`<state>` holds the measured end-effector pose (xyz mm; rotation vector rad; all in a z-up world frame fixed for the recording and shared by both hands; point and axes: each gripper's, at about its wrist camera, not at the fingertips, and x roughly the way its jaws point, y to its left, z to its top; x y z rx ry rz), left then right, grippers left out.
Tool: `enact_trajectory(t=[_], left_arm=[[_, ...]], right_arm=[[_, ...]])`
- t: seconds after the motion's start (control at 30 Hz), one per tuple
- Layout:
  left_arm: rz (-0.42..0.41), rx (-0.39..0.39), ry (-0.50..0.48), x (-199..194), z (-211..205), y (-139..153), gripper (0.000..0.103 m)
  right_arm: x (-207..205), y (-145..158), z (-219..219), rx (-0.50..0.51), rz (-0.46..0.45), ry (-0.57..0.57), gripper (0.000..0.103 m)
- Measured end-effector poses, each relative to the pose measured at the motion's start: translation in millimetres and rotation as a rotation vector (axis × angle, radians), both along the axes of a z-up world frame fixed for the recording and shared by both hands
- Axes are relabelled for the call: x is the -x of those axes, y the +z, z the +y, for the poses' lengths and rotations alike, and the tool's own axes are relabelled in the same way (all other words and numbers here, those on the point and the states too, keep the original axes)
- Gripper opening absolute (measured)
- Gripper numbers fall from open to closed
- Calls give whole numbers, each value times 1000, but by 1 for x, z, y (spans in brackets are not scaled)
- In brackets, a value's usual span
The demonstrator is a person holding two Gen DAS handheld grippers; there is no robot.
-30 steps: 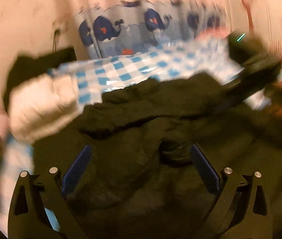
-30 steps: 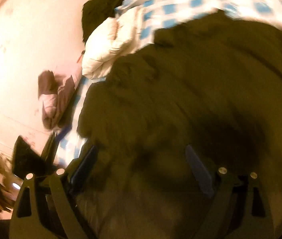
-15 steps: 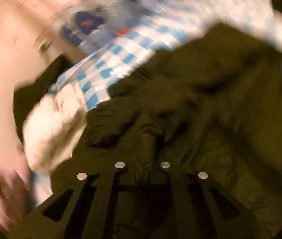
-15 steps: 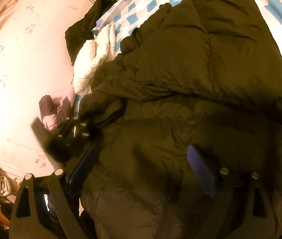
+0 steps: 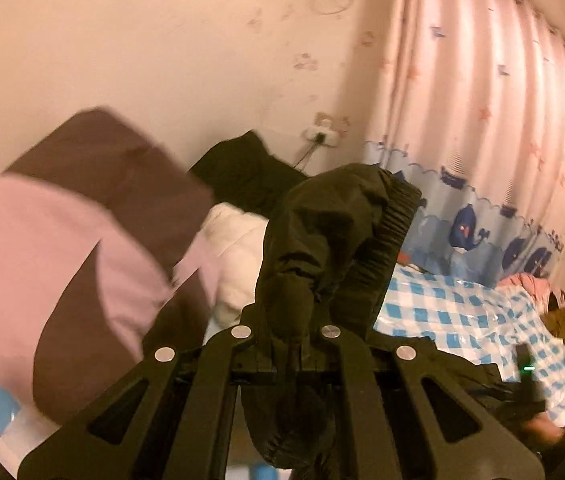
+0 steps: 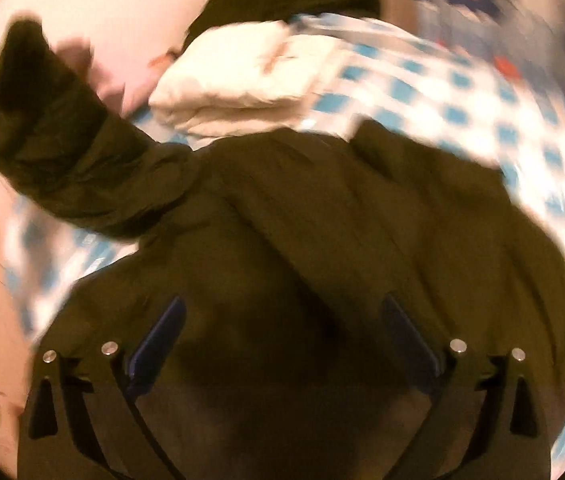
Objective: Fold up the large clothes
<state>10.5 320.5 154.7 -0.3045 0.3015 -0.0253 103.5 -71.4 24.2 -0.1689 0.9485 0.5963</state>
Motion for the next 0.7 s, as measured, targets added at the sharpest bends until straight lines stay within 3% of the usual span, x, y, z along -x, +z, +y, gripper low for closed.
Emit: enact_trajectory(t=[0.07,0.2,0.23,0.27,0.3,0.33,0.4,0.53,0.63,0.67,0.7], left_arm=[[7,32,5,3,8,-10,4],[12,81,10,-5,20,-20,4],[8,83,7,-10,19,-22,4],[2,85,5,-12,20,-22,4],[-7,87,0,-12,20,-20,4],[-14,86,-5,-10,19,-19,4],[-23,83,-10,-8,22,-16,4],[-32,93,-20,-14,22,-14,4],[-36,102,-27,-16,18,-13,4],[-37,105,-30,-17,17,-12,4],[-38,106,-35,-18,14,-11,4]], right_arm=[[-18,-10,48,78,-42,61,94],[-70,-43,88,130,21,10,94],[-79,-49,89,141,31,-4,81],[-89,-56,86,130,56,-25,61],[-99,-60,75,67,118,-55,29],[-104,-60,69,18,148,-77,20],[-108,-49,45,-144,170,-118,12],[-89,-18,30,-330,93,-66,12],[-77,-32,62,-227,109,21,12],[-77,-47,76,-175,148,50,18],[-76,-65,87,-123,196,74,34]])
